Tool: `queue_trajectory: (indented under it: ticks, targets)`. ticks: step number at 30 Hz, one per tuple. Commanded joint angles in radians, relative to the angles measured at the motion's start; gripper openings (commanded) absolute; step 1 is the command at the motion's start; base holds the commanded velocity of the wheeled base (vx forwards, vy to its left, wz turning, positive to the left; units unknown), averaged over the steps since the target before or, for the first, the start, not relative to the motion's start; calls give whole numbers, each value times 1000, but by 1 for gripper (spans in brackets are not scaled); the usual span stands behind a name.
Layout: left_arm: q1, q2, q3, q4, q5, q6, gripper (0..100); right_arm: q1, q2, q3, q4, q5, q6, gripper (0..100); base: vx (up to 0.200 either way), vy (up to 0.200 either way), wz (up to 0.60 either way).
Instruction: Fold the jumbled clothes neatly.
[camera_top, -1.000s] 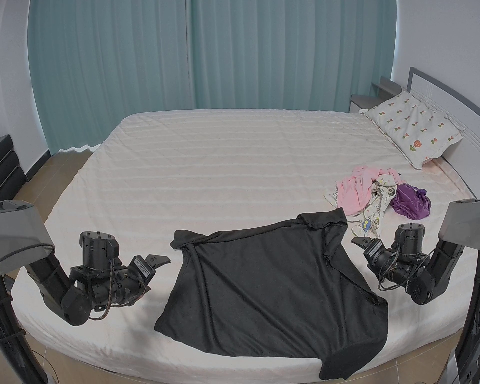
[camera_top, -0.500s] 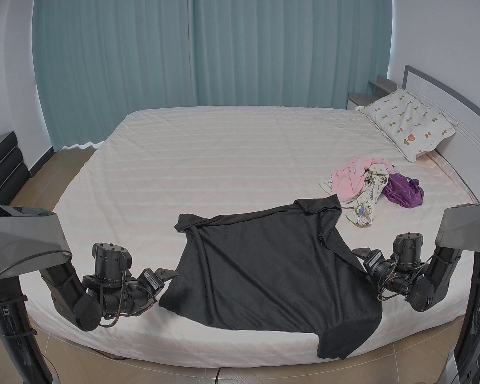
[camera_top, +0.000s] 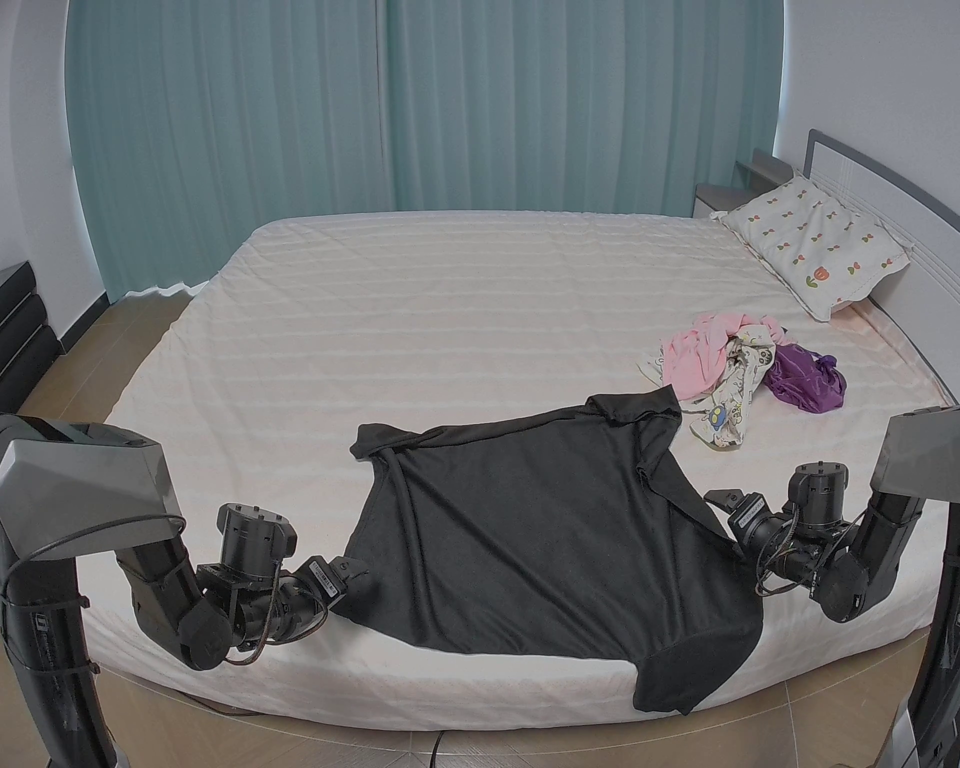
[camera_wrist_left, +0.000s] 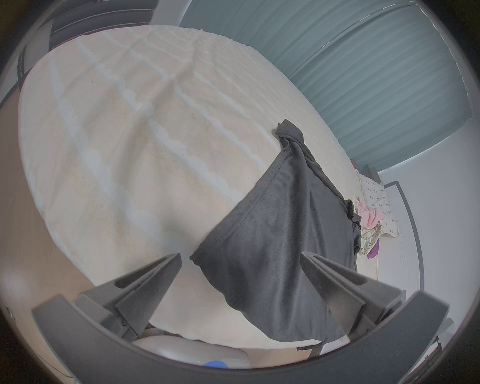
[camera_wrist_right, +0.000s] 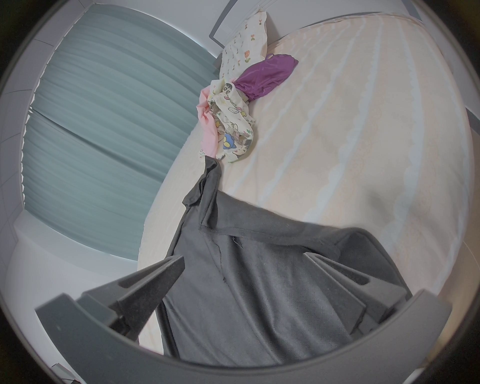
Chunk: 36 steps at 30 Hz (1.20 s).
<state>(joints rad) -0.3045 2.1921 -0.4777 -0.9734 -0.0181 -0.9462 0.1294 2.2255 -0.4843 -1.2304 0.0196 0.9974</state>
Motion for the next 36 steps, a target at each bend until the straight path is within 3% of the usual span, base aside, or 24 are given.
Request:
queue_trajectory:
  ticks: [1, 11, 12, 19, 25, 36]
  targets:
    - [1, 24, -15, -1, 4, 0, 100, -4, 2, 3, -12, 0, -2, 100, 0, 0, 0]
    - [-15, 70, -81, 10, 32, 3, 100, 4, 5, 1, -17, 2, -2, 100, 0, 0, 0]
    - [-15, 72, -81, 10, 43, 3, 0, 4, 9, 0, -17, 2, -2, 100, 0, 0, 0]
    - [-7, 63, -33, 50, 60, 66, 0, 4, 11, 3, -18, 2, -2, 100, 0, 0, 0]
    - [2, -18, 16, 188, 61, 139, 0, -1, 6, 3, -18, 2, -2, 100, 0, 0, 0]
    - [-18, -115, 11, 433, 61, 176, 0, -4, 2, 6, -18, 2, -2, 100, 0, 0, 0]
